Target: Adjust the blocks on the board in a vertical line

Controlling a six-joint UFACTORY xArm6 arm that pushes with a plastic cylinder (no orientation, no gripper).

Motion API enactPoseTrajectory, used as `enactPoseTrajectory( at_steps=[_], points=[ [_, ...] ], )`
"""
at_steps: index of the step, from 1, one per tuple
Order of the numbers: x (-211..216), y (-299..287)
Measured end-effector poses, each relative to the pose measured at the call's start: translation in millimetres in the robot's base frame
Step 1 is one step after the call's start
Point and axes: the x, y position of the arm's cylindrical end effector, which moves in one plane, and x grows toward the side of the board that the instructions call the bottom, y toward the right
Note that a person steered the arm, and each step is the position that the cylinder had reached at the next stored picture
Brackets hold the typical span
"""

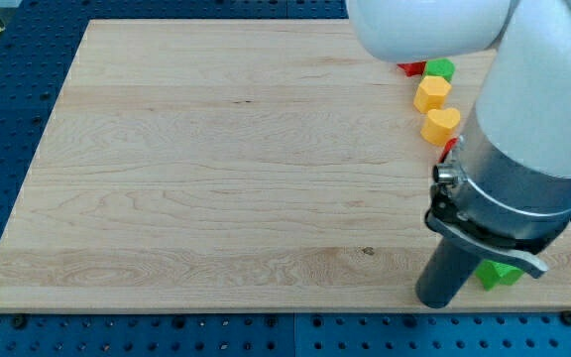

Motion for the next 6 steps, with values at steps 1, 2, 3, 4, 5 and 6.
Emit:
enactPoseTrajectory(
  at_steps=[1,2,3,4,5,6],
  points=[
    [0.9,40.2],
    [-0.1,42.0],
    [1.1,51.7],
    [-0.2,72.2],
    [-0.2,82.9],
    [-0.3,98.5]
  ],
)
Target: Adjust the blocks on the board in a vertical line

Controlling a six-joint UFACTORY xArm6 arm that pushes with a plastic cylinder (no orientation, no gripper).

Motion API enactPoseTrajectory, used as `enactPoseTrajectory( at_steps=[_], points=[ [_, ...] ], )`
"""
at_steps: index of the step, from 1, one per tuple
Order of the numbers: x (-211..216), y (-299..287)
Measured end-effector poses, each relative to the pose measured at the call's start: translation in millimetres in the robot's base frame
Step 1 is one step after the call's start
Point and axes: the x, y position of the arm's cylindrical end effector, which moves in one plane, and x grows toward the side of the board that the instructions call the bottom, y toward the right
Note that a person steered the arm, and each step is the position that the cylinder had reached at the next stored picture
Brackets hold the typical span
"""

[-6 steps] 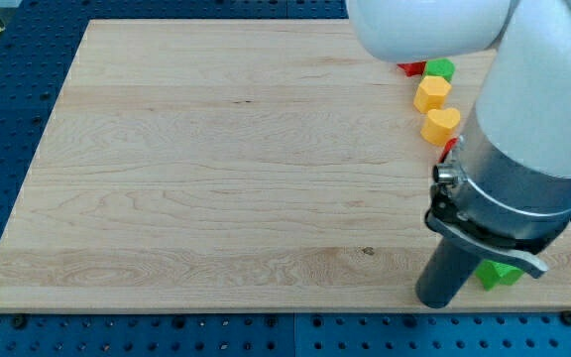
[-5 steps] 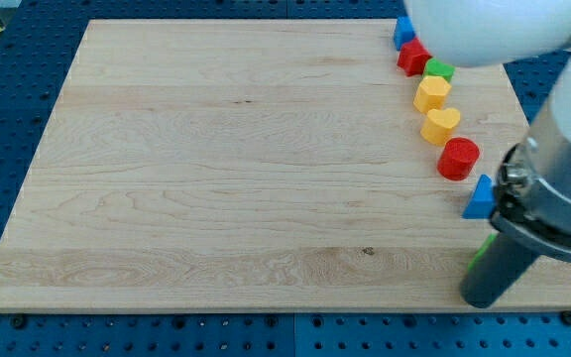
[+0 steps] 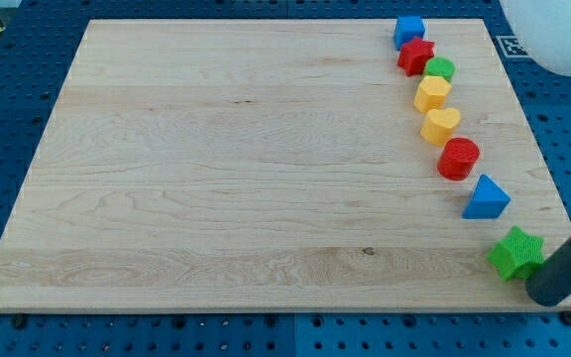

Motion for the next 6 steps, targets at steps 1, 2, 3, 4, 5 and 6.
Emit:
enactPoseTrajectory(
  at_steps=[1,2,3,4,5,6],
  points=[
    [0.0,9.1],
    [-0.6,5.5],
    [-15.6,2.1],
    [-22.0,-5.0],
    [-22.0,0.7],
    [-31.7,52.1]
  ],
)
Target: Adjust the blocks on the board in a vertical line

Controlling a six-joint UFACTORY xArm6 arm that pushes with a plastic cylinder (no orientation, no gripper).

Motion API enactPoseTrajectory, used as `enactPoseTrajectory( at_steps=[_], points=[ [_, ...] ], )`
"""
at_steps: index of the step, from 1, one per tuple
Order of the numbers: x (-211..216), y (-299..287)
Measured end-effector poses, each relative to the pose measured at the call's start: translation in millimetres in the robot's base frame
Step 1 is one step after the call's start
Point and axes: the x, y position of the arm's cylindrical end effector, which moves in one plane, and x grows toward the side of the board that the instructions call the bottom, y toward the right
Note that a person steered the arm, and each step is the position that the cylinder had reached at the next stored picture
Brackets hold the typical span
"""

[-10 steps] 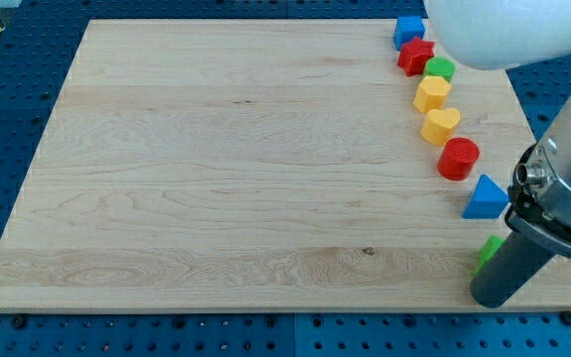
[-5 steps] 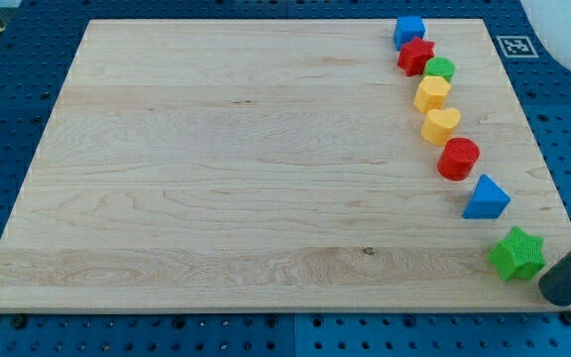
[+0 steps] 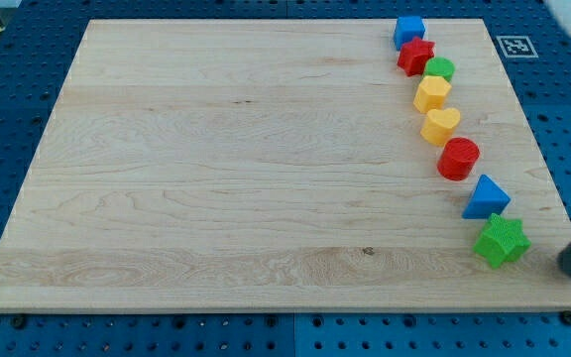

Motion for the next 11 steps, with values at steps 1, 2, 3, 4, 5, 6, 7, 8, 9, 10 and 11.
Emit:
enactPoseTrajectory(
  at_steps=[1,2,3,4,5,6,7,8,9,10,11],
  points=[
    [-48.5,32.9],
    [-123.0,40.2],
    [-203.4,38.4],
    [-240.0,31.0],
    [-251.3,2.3],
    [-263.7,-40.0],
    [-264.5,-73.1],
    [-264.5,-84.9],
    [-264.5,-76.5],
    [-264.5,-57.9],
    [-286.5,-55.4]
  ],
)
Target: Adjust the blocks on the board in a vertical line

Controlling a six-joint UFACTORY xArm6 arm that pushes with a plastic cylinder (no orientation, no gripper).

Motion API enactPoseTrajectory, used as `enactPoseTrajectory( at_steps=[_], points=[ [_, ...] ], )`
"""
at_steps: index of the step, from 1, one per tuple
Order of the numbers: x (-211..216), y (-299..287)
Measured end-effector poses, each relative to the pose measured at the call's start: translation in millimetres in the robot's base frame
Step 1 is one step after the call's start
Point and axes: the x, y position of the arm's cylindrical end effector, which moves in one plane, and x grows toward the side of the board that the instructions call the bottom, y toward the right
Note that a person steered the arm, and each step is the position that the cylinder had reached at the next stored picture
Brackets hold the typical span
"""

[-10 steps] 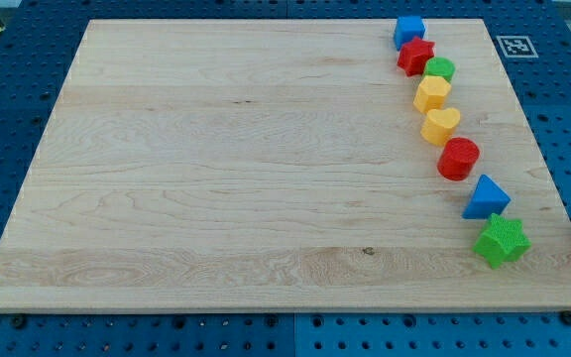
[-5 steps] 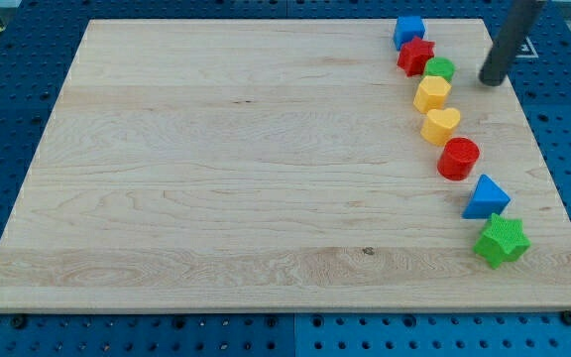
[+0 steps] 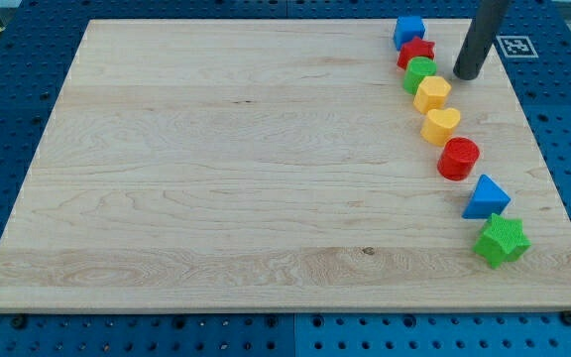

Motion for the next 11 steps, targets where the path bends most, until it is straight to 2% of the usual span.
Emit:
enactPoseTrajectory(
  at_steps=[2,3,5,6,7,11],
  points=[
    [-96.7,-3.7],
    [-108.2,-26.5],
    [-91.3,-142.4],
    [-40.3,-166.8],
    [-3.4,-166.9],
    [1.4,-144.0]
  ],
)
